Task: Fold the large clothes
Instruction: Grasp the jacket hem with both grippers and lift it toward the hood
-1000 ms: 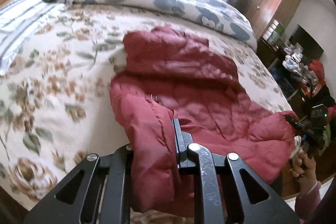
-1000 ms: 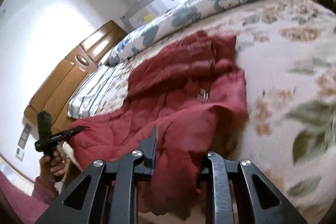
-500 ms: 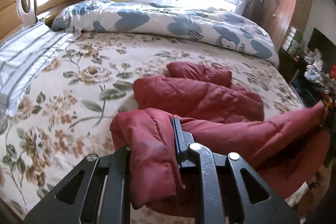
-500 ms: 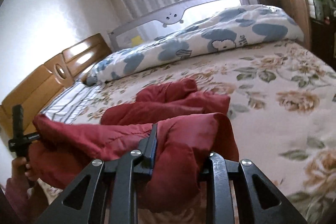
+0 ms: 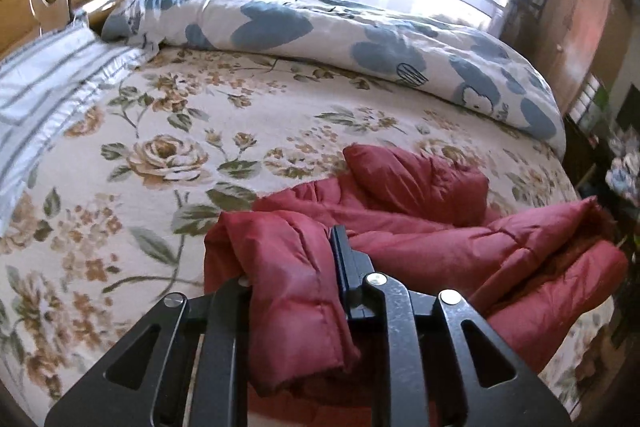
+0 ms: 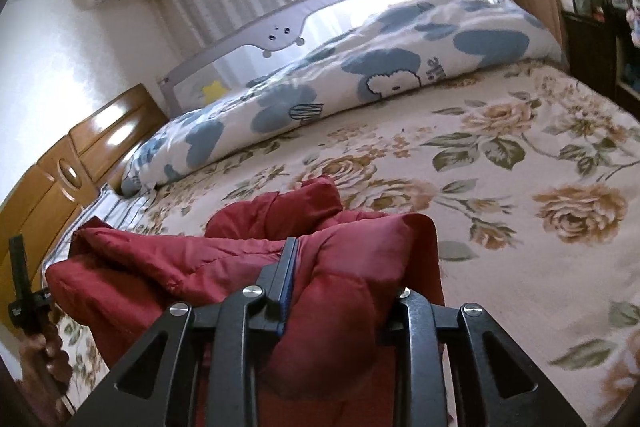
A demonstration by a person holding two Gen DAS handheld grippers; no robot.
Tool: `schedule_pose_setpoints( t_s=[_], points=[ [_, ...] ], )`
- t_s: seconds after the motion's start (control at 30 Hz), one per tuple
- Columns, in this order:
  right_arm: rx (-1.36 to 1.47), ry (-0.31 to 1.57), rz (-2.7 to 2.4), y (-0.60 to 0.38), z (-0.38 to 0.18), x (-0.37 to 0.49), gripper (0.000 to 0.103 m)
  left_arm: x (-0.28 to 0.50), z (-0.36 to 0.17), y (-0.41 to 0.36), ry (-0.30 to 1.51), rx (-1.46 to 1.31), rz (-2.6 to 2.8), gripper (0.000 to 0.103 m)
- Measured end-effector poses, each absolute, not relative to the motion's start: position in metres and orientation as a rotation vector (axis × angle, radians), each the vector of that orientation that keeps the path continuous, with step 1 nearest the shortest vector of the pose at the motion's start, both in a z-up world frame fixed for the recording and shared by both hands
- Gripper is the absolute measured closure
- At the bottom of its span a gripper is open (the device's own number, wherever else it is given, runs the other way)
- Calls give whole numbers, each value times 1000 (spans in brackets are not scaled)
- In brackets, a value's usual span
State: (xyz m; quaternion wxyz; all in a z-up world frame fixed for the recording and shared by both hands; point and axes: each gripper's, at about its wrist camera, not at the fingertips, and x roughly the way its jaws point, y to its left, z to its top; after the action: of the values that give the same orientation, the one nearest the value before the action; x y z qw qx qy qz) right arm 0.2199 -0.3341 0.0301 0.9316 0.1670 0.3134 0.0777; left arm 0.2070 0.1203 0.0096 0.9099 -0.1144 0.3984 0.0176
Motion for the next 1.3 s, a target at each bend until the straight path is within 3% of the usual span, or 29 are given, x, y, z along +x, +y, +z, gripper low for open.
schedule_pose_setpoints(
  t_s=[0.47,0.67,0.83,0.97,1.17,1.2,1.3],
  points=[
    [409,748,74,-341,-41,314,65,305,-75,114,964,-210,148,81],
    [478,757,86,-348,-69,335,63,319,-89,117,980,-234,154,79],
    [478,778,82,-347,-75,343,63,314,-80,117,970,-241,149,78],
    [481,777,89,-348,-76,343,63,278,-50,118,899,-246,141,65],
    [468,779,80,-347,-77,344,63,222,-6,100,795,-215,26,60],
    [465,780,78,-347,-76,344,63,217,-5,92,796,-202,-14,54],
    [457,782,73,-345,-75,345,63,212,-16,64,841,-140,-116,54]
  ],
)
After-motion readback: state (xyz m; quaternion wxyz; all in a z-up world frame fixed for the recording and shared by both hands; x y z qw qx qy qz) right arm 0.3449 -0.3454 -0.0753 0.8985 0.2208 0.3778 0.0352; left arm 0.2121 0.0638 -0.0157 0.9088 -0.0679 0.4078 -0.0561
